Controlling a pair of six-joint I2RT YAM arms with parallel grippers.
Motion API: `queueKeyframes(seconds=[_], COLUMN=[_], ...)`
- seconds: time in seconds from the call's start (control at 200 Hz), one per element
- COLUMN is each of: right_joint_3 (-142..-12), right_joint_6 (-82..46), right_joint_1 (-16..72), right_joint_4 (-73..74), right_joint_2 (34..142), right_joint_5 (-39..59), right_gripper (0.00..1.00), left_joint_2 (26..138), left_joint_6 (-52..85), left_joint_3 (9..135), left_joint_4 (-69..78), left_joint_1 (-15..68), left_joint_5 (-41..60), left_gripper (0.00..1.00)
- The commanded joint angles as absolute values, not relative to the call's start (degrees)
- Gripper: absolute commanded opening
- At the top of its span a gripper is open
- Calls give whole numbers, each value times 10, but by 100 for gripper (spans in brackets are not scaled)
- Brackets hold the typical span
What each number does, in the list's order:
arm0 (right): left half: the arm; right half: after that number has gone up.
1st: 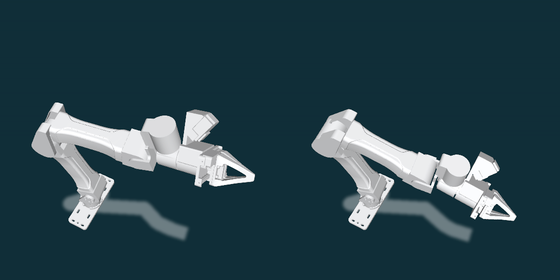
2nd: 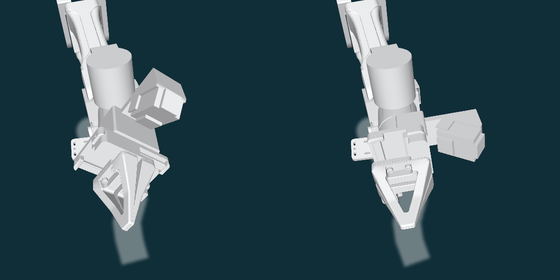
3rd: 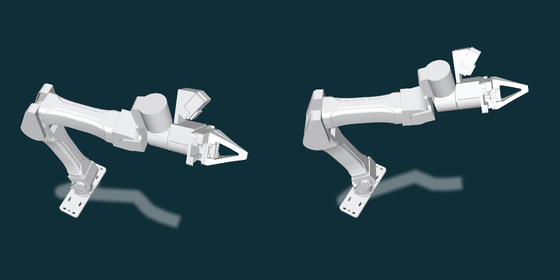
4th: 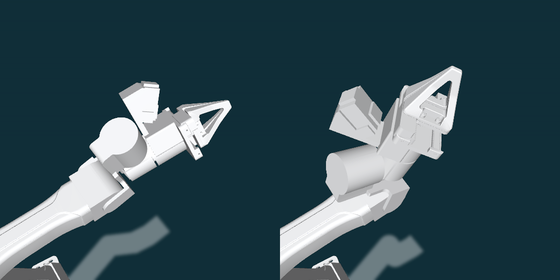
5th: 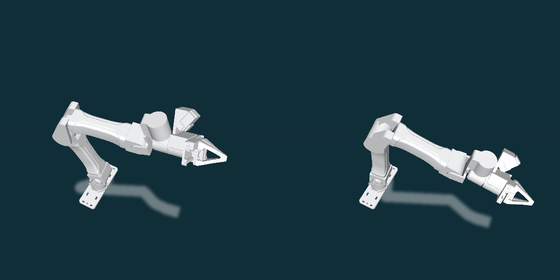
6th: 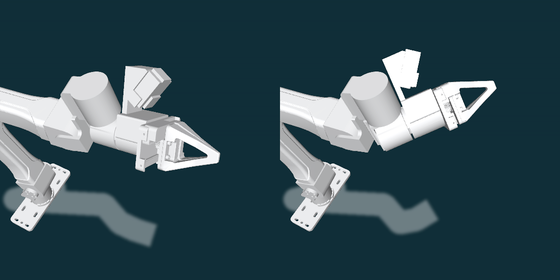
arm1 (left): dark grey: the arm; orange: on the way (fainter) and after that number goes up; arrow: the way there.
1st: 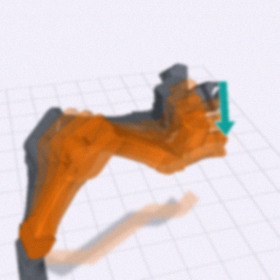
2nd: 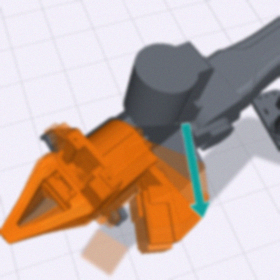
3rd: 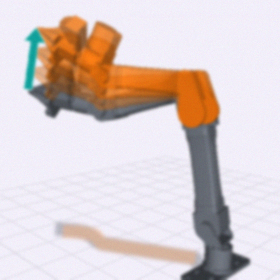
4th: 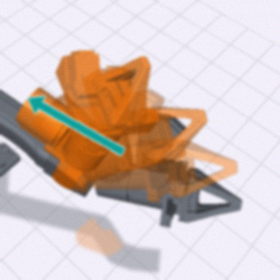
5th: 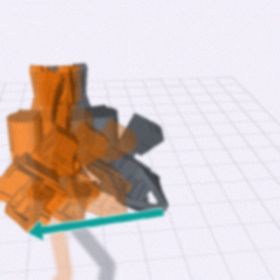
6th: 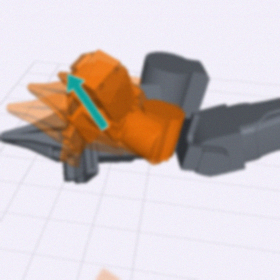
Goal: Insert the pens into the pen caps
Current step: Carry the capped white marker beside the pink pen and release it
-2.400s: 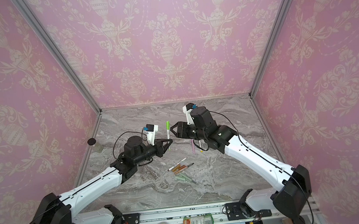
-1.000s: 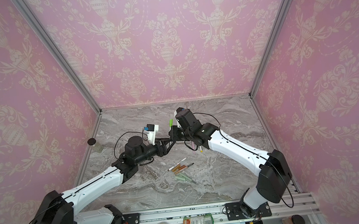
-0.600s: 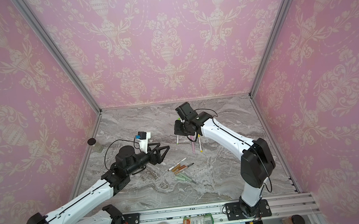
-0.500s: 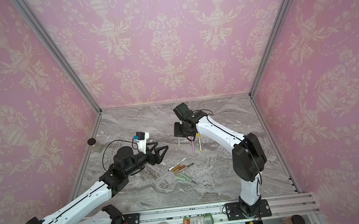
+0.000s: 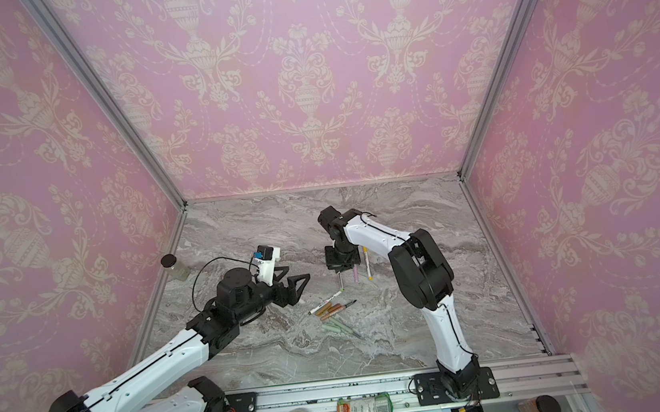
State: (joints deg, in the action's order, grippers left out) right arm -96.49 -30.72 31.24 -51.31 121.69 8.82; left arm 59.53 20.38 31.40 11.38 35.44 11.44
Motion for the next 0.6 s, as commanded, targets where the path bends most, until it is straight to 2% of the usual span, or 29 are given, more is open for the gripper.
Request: queueKeyframes(seconds=[0.0,0.595], right_joint_3=[-977,-985], right_joint_6=[-295,-307], right_joint_1=[304,287], right_joint_4=[-512,-485], right_joint_2=[1224,1252], right_joint_5=[99,107], right_gripper=[0,0], left_joint_2=[601,625], left_joint_6=[190,200], left_joint_3=[335,350], left_joint_4=[104,102], left_joint_1=[351,351], left_joint_5=[115,125], left_gripper=[89,89])
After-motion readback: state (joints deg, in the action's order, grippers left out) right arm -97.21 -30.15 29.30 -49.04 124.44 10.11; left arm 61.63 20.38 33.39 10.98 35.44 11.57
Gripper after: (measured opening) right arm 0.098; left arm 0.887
